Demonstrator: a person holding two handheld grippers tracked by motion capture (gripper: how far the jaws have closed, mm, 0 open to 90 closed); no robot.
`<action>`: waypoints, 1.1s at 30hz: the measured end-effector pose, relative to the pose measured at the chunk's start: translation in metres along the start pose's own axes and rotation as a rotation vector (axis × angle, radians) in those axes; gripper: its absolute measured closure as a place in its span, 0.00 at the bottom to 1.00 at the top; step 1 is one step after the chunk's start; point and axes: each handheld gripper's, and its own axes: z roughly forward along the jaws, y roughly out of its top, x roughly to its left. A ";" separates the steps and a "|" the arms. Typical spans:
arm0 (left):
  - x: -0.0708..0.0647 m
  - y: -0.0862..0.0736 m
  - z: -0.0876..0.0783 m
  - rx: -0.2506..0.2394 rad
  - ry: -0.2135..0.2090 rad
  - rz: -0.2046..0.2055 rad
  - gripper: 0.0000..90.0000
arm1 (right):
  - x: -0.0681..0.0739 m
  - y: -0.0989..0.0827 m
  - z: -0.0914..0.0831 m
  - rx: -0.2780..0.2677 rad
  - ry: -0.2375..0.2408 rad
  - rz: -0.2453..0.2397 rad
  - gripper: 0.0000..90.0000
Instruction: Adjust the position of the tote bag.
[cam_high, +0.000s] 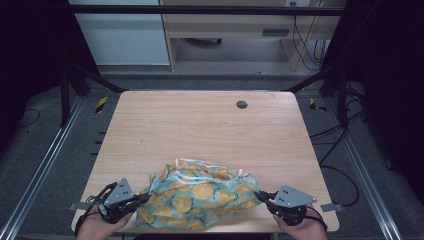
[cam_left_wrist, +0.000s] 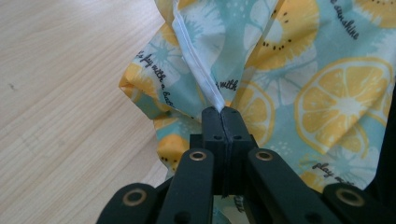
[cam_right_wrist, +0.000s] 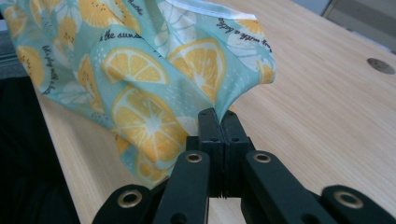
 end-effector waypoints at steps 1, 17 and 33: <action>-0.001 -0.001 0.001 0.007 -0.006 0.004 1.00 | 0.000 0.000 0.001 0.005 0.009 -0.003 1.00; -0.002 -0.007 0.026 0.172 0.012 0.074 1.00 | 0.009 -0.001 0.028 0.138 0.119 -0.099 1.00; 0.011 0.005 0.052 0.200 0.139 0.069 1.00 | 0.002 0.000 0.057 0.235 0.111 -0.116 1.00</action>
